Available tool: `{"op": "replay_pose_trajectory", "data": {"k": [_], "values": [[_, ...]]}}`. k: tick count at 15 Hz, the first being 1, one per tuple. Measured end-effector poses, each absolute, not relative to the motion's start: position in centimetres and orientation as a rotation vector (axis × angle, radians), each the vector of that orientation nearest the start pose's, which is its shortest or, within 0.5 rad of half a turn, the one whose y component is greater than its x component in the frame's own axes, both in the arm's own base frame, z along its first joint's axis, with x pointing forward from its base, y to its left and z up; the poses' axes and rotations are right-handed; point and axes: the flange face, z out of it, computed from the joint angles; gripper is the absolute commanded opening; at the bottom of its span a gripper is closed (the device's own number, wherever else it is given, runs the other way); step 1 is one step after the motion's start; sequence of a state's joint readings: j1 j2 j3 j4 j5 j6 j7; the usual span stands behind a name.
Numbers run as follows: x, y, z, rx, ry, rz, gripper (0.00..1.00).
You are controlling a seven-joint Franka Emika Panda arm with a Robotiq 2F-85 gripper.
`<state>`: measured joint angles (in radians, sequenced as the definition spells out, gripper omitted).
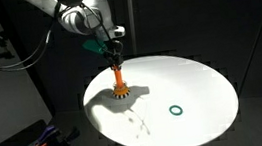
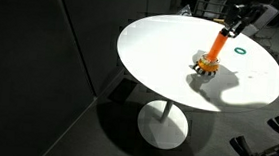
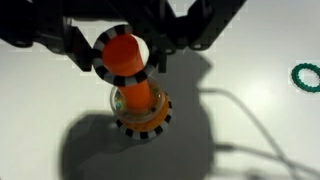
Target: Slide the ring holder forward on the table, pick up the black and white ring and put it on the ring holder
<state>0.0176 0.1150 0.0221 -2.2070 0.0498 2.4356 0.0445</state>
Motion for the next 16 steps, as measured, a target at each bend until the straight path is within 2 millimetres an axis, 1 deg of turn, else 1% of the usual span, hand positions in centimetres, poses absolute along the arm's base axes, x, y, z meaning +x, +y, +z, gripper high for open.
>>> {"op": "replay_pose_trajectory", "data": {"k": [8,10,16], "values": [[56.1,2.4,34.0,-3.095,0.087,-0.161,0.42],[56.3,2.4,34.0,-3.095,0.102,-0.125,0.42],[56.9,2.5,34.1,-3.096,0.131,0.056,0.42]]}}
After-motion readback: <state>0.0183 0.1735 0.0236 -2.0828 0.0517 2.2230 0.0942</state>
